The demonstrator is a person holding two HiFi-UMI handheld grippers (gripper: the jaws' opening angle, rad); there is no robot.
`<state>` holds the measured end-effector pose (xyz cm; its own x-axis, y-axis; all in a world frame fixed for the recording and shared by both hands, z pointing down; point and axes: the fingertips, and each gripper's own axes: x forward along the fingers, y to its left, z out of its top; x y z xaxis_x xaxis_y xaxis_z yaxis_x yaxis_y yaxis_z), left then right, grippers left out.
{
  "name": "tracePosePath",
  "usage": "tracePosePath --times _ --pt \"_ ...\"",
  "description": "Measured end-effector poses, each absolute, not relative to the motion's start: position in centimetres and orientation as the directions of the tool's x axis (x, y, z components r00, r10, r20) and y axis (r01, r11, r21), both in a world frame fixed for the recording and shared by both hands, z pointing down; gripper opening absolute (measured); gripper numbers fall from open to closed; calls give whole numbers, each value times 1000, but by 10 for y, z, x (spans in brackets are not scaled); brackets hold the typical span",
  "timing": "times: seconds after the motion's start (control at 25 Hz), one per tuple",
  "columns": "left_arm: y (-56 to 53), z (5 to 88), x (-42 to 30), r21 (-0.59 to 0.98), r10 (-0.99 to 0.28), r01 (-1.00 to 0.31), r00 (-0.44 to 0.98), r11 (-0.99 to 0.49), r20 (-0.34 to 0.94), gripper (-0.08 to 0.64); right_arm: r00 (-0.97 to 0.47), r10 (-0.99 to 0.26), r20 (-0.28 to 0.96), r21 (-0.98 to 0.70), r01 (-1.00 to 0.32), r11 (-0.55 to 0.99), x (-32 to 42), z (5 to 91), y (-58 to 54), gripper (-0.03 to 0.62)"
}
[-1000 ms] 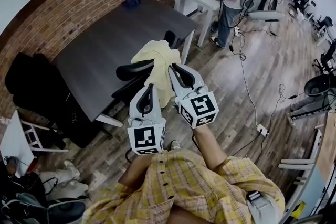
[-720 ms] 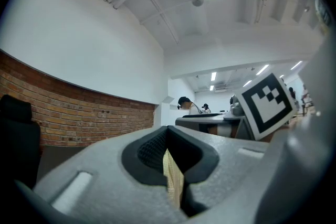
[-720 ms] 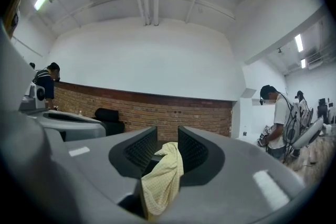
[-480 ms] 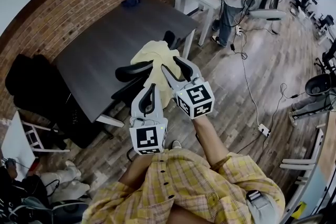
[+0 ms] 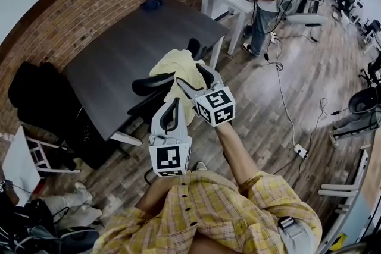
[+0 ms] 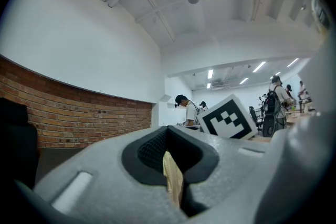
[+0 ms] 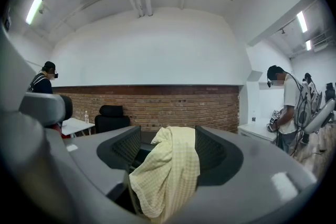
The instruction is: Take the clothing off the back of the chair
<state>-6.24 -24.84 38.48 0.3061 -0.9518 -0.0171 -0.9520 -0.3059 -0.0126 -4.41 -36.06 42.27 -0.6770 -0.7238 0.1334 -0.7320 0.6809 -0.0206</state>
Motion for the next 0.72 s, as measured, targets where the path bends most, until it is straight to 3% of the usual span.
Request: tracePosePath --times 0.72 --pt "-255 390 -63 -10 -952 -952 307 -307 -11 0 -677 -714 178 -21 -728 685 -54 458 -408 347"
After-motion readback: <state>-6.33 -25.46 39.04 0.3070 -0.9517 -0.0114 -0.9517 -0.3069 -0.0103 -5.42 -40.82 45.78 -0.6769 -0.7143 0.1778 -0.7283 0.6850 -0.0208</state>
